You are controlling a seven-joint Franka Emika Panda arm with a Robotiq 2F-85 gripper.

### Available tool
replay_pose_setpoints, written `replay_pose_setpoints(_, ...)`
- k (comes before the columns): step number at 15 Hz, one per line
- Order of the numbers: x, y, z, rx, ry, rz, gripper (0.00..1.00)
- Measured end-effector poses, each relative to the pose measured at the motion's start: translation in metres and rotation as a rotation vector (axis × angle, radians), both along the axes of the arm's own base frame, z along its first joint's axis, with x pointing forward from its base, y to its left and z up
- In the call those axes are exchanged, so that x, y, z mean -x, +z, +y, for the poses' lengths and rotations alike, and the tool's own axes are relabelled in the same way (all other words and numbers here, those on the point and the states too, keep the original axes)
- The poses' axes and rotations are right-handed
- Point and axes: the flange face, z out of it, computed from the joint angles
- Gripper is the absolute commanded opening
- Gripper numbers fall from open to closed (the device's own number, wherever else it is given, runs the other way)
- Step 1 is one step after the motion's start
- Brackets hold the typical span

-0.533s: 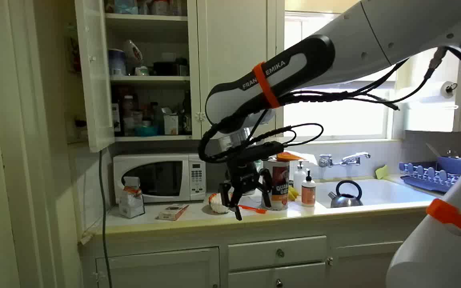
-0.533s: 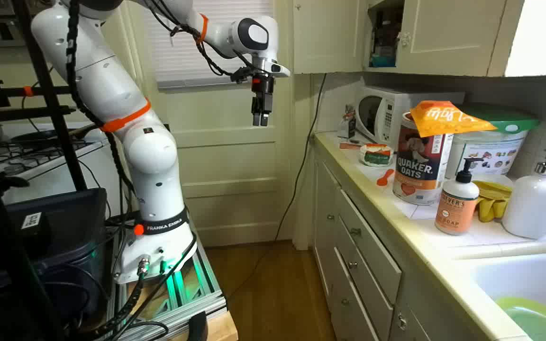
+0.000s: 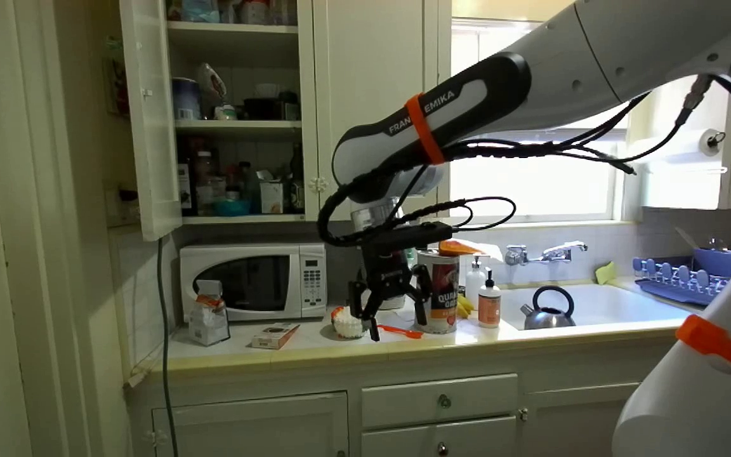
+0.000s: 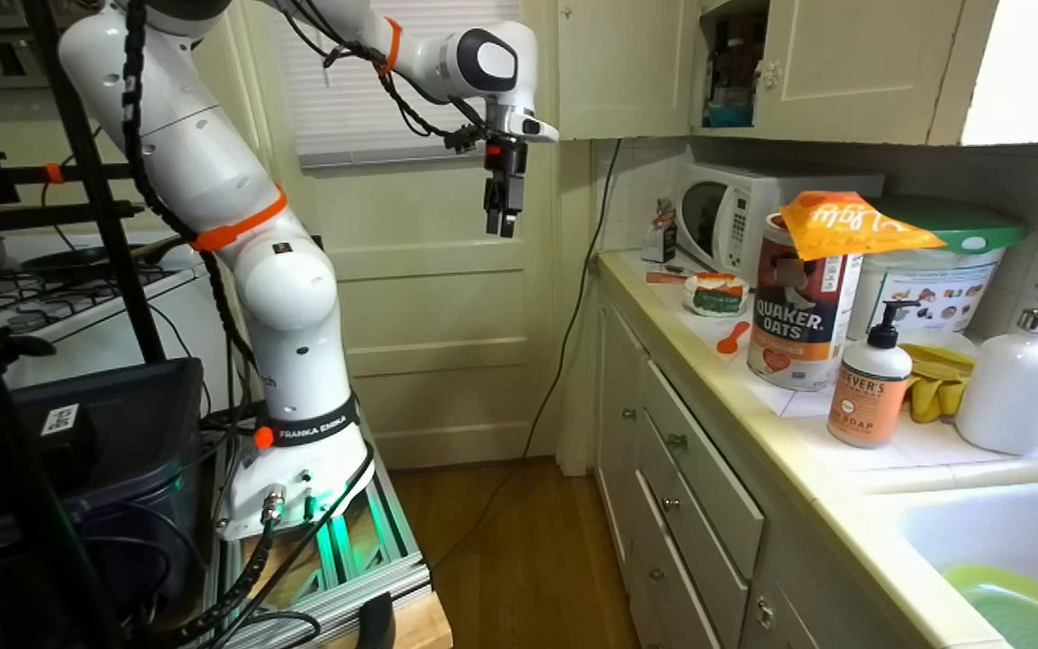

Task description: Place the orange packet upright.

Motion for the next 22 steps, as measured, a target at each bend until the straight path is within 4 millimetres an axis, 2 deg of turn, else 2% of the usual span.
replay_pose_setpoints(2,-0.014,0.015,-0.038,-0.077,-0.054,-0.038,1.0)
replay_pose_setpoints(6,-0.026,0.047,-0.147,-0.243,-0.187,-0.117,1.0)
replay_pose_setpoints(8,-0.025,0.063,-0.194,-0.327,-0.237,-0.173,1.0)
replay_pose_setpoints(12,-0.026,0.083,-0.269,-0.49,-0.355,-0.317,1.0)
replay_pose_setpoints(14,-0.029,0.082,-0.289,-0.528,-0.388,-0.345,1.0)
replay_pose_setpoints(20,-0.039,0.084,-0.291,-0.505,-0.396,-0.397,1.0)
replay_pose_setpoints(22,-0.038,0.086,-0.31,-0.483,-0.439,-0.456,1.0)
